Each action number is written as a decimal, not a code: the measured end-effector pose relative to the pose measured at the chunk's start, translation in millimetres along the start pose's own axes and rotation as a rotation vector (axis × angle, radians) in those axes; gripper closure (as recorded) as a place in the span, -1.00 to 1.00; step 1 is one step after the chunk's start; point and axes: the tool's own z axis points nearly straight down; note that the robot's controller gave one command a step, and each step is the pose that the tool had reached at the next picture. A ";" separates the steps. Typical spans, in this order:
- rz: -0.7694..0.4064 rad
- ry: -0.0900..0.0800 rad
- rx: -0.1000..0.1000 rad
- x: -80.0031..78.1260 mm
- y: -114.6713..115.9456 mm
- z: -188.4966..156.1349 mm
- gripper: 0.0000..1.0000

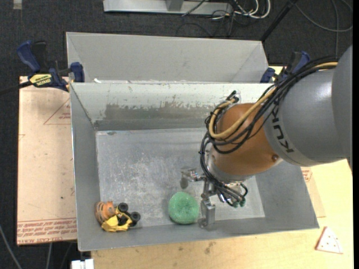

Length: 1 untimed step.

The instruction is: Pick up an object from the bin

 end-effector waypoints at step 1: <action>-0.217 -0.001 0.000 -7.0 12.7 36.5 1.00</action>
Offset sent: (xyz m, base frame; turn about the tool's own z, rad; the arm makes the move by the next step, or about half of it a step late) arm 0.0000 0.0000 0.0000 0.0000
